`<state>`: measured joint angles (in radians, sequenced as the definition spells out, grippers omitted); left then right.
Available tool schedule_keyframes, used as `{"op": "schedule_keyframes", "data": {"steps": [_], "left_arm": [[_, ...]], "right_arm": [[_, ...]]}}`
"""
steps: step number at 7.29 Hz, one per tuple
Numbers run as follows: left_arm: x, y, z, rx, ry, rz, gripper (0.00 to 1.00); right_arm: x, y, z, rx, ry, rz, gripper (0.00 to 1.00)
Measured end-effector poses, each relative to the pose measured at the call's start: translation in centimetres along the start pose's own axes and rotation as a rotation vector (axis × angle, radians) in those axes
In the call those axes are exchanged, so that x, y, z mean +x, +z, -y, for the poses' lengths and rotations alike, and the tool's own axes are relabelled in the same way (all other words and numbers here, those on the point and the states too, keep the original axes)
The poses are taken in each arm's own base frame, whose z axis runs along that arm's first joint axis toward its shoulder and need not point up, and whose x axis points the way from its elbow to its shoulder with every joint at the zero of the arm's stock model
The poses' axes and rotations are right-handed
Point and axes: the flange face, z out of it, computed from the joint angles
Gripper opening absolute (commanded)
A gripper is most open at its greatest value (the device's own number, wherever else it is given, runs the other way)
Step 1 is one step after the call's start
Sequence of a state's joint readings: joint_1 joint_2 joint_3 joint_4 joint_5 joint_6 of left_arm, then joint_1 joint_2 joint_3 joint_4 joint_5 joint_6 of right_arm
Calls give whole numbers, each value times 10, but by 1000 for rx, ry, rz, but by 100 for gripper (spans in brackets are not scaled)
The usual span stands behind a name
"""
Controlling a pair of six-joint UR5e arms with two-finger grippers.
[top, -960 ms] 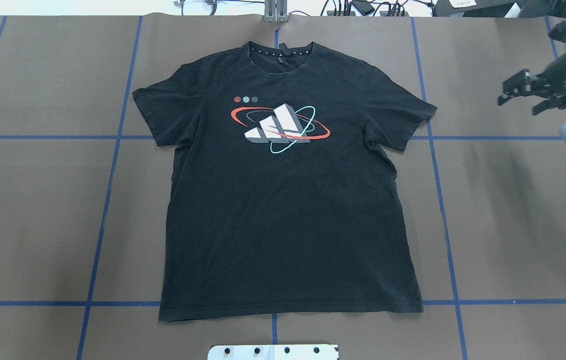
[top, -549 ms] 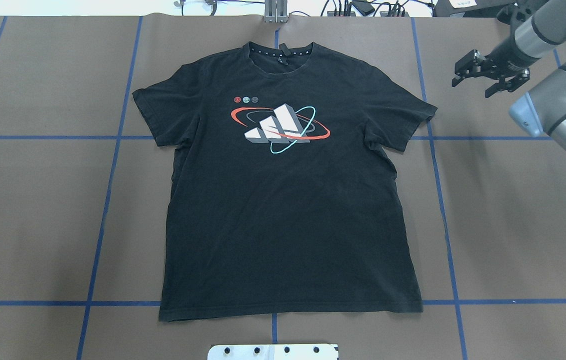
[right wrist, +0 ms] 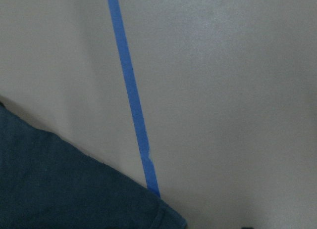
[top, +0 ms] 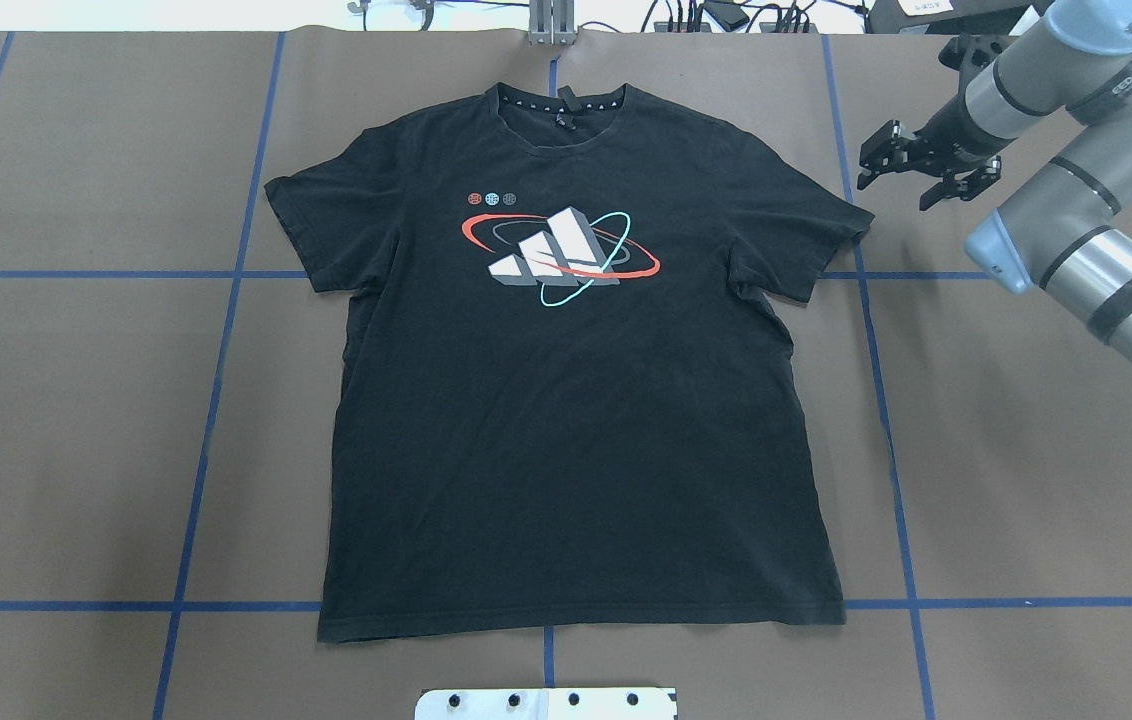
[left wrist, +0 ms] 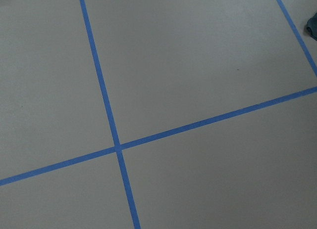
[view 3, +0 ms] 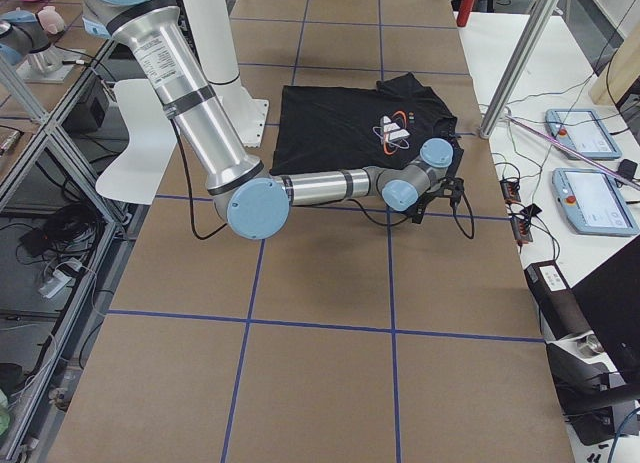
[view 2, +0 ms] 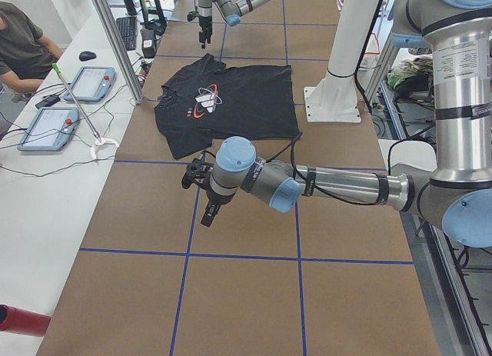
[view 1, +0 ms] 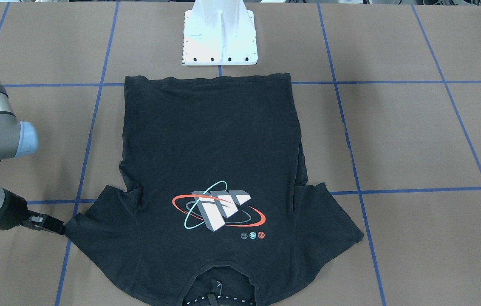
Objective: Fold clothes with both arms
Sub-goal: 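Move the right gripper in toward the shirt's sleeve nearest it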
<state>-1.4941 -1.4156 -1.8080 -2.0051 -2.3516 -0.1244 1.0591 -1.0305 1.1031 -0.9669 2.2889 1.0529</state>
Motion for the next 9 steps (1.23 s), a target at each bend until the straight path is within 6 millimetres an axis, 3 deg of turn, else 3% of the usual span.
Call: {"op": "schedule_keyframes", "data": {"steps": [2, 4, 5, 7, 9], "left_arm": [[1, -1, 1, 4, 5, -1, 100], [3, -3, 2, 13, 12, -2, 100], [3, -3, 2, 16, 14, -2, 100], [4, -3, 2, 17, 16, -3, 100], [5, -4, 3, 19, 17, -4, 100]], "right_arm": [[-14, 19, -1, 10, -14, -24, 75], [-15, 31, -5, 15, -17, -45, 69], [-12, 33, -6, 14, -15, -51, 56], [-8, 35, -8, 12, 2, -55, 0], [-7, 36, -9, 13, 34, -55, 0]]}}
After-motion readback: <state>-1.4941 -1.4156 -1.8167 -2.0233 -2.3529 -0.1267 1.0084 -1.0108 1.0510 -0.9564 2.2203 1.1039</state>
